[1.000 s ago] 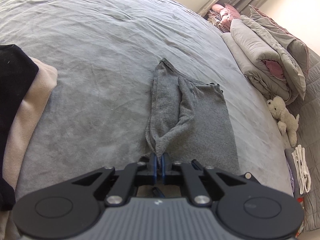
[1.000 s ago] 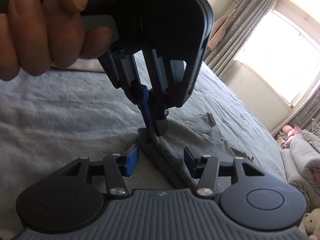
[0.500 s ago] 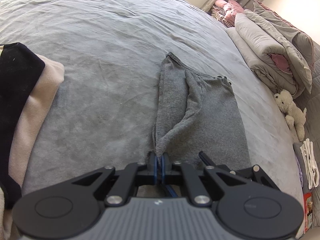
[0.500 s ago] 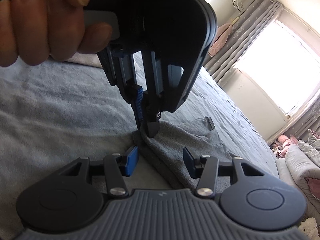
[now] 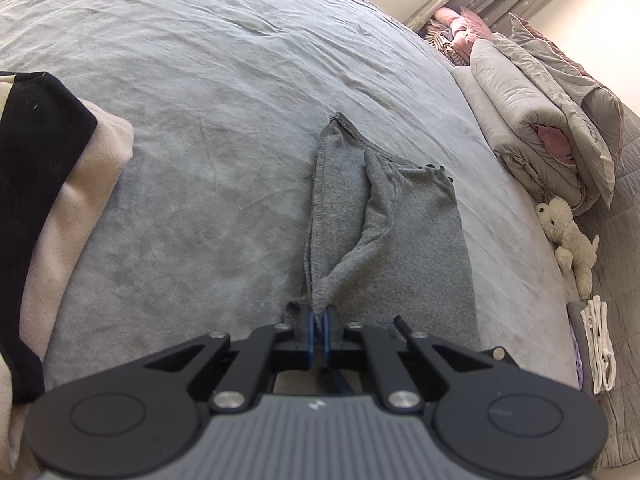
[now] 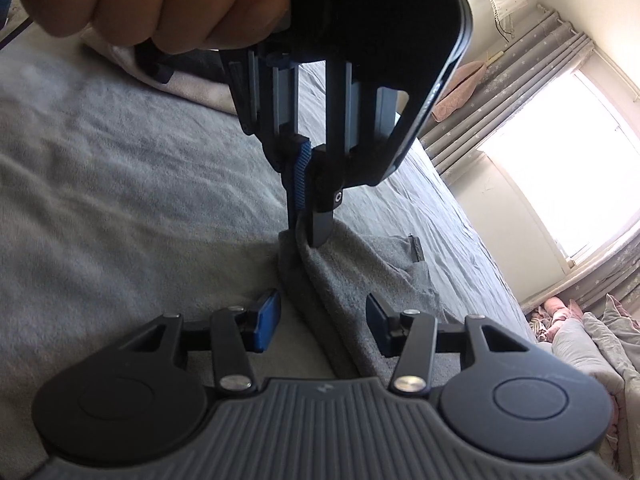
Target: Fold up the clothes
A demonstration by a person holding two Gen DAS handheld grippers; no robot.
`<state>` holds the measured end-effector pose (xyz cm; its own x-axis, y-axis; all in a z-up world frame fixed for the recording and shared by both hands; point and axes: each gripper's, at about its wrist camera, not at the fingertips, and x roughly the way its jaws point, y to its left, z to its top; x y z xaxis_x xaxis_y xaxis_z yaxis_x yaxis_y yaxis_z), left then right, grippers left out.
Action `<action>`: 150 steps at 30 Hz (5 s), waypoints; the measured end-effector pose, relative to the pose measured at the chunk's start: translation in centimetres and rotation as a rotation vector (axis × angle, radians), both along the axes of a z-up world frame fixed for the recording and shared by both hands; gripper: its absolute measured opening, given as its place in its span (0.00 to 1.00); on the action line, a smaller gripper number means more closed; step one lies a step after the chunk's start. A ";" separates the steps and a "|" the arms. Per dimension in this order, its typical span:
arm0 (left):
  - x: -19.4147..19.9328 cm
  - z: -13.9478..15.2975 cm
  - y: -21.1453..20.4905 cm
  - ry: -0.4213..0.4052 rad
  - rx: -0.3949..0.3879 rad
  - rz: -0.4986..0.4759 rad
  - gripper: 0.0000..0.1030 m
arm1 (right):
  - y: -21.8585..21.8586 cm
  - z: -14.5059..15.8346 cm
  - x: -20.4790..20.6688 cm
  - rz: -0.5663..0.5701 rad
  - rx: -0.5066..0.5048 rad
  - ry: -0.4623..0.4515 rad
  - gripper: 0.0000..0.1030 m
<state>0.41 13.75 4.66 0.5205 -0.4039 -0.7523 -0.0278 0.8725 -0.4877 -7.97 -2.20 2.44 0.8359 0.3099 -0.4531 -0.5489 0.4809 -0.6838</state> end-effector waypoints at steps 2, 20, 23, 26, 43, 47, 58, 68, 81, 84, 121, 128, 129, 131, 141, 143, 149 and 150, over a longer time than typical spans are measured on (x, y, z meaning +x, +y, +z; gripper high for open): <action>0.1 -0.1 -0.1 0.007 0.000 0.004 0.04 | 0.2 -0.2 0.0 -0.003 -0.014 -0.016 0.48; 0.7 0.6 2.3 0.031 -0.189 0.038 0.43 | -0.3 1.8 1.0 -0.059 0.069 -0.058 0.18; 0.7 0.6 2.8 0.037 -0.200 0.051 0.51 | -0.4 2.7 1.3 -0.073 0.103 -0.047 0.18; 0.8 0.2 2.8 0.061 -0.221 0.046 0.62 | 0.0 3.2 2.3 -0.089 0.140 -0.032 0.18; 2.7 -1.9 -1.6 0.070 -0.221 0.046 0.55 | -0.9 -2.1 5.4 -0.108 0.195 0.004 0.17; 2.8 -1.9 -2.0 0.037 -0.171 0.028 0.45 | -0.9 -2.7 5.8 -0.108 0.192 0.016 0.17; 2.4 -1.8 -2.7 0.000 -0.120 -0.006 0.26 | -0.7 -2.8 7.3 -0.134 0.202 0.080 0.17; 2.3 -2.0 -2.4 -0.005 -0.111 -0.010 0.20 | -2.5 -1.2 8.1 -0.104 0.127 0.124 0.37; 2.0 -1.7 -3.3 -0.035 -0.036 -0.027 0.20 | -15.3 2.1 12.0 -0.540 0.579 0.402 0.53; 1.9 -1.7 -3.5 -0.041 -0.025 -0.030 0.20 | -17.3 1.2 10.6 -0.662 0.874 0.621 0.53; 1.0 -0.5 -5.5 -0.119 0.155 -0.067 0.17 | -12.3 -0.3 5.7 -0.689 1.236 0.609 0.25; -0.8 1.0 -6.5 -0.200 0.199 -0.121 0.16 | -9.2 4.1 4.6 -0.585 0.840 0.353 0.23; -1.2 1.2 -6.6 -0.203 0.188 -0.133 0.16 | -9.0 4.6 4.1 -0.574 0.799 0.325 0.23; -2.1 1.1 -6.9 -0.184 0.167 -0.161 0.16 | -9.6 5.2 3.0 -0.574 0.802 0.334 0.23; -2.3 -0.4 -7.8 -0.101 0.175 -0.186 0.17 | -15.5 0.5 5.5 -0.737 1.101 0.706 0.45; -2.3 -0.5 -7.8 -0.098 0.170 -0.182 0.17 | -16.9 -0.2 5.8 -0.753 1.239 0.772 0.47; -2.1 -0.7 -7.7 -0.093 0.150 -0.183 0.18 | -16.4 0.1 5.9 -0.753 1.242 0.762 0.44; -2.1 -0.7 -7.7 -0.098 0.150 -0.189 0.18 | -16.1 0.3 5.9 -0.759 1.219 0.746 0.37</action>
<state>-1.68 6.01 3.95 0.5201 -0.3889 -0.7605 0.1835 0.9204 -0.3451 -2.11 -18.34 2.77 0.6741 0.4105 -0.6141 0.0383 0.8109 0.5840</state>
